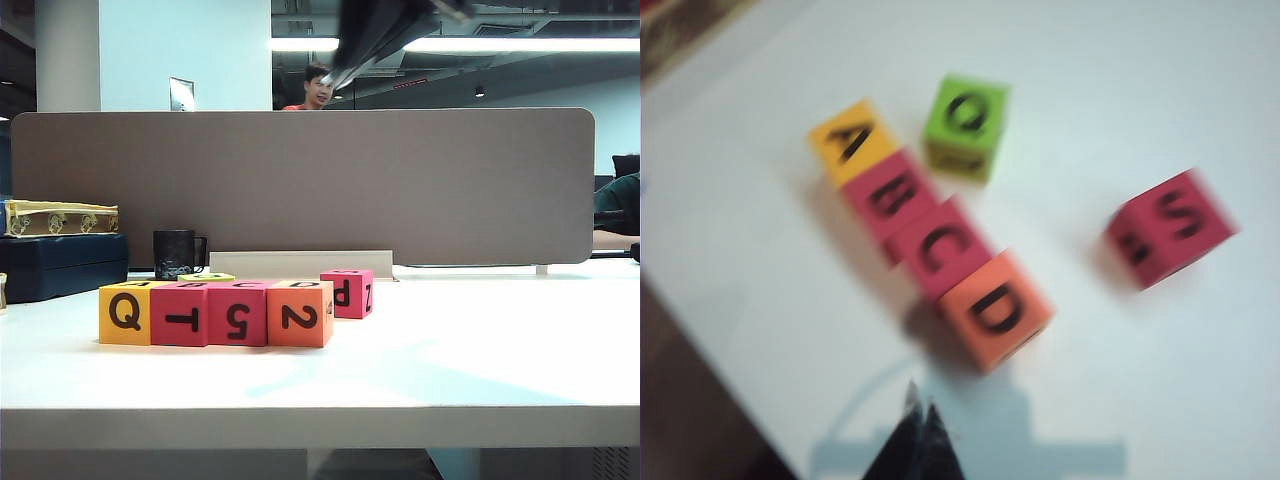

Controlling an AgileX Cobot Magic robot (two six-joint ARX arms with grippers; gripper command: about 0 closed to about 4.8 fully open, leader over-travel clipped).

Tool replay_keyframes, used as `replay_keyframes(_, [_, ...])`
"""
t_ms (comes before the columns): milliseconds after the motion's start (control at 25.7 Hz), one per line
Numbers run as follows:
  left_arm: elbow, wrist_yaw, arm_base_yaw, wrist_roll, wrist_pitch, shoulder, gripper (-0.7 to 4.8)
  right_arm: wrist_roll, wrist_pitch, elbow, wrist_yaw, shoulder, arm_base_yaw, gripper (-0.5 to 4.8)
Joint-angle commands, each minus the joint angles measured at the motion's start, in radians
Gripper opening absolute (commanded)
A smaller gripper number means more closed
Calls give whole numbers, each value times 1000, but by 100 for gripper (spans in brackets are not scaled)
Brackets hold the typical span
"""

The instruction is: Select the appropriate blocks from the scattered letter blocks on the table and arrange them in a row to spell out "ABCD".

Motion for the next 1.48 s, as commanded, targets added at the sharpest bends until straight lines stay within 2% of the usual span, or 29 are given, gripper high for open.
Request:
replay_keyframes(39, [0, 4, -1, -1, -2, 1, -5, 38, 176, -73, 2, -88, -57, -1])
replay_keyframes(117, [0, 4, -1, -1, -2, 1, -5, 38, 258, -135, 2, -153, -100, -1])
replay_keyframes(195, [0, 4, -1, -1, -2, 1, -5, 34, 382, -252, 3, -275, -189, -1])
replay_keyframes(273, [0, 4, -1, -1, -2, 1, -5, 34, 430, -348, 8, -381, -279, -1])
replay_keyframes(429, [0, 4, -1, -1, -2, 1, -5, 33, 452, -492, 72, -531, -413, -1])
replay_keyframes(584, [0, 4, -1, -1, -2, 1, -5, 32, 464, -643, 180, -678, -540, -1])
replay_keyframes(740, [0, 4, -1, -1, -2, 1, -5, 33, 500, -795, 258, -816, -636, -1])
replay_keyframes(896, [0, 4, -2, -1, -2, 1, -5, 34, 525, -1017, 276, -1016, -702, -1])
replay_keyframes(1169, [0, 4, -1, -1, -2, 1, -5, 48, 628, -1270, 223, -1234, -708, -1])
replay_keyframes(1481, [0, 4, -1, -1, -2, 1, -5, 80, 631, -1323, 224, -1284, -712, -1])
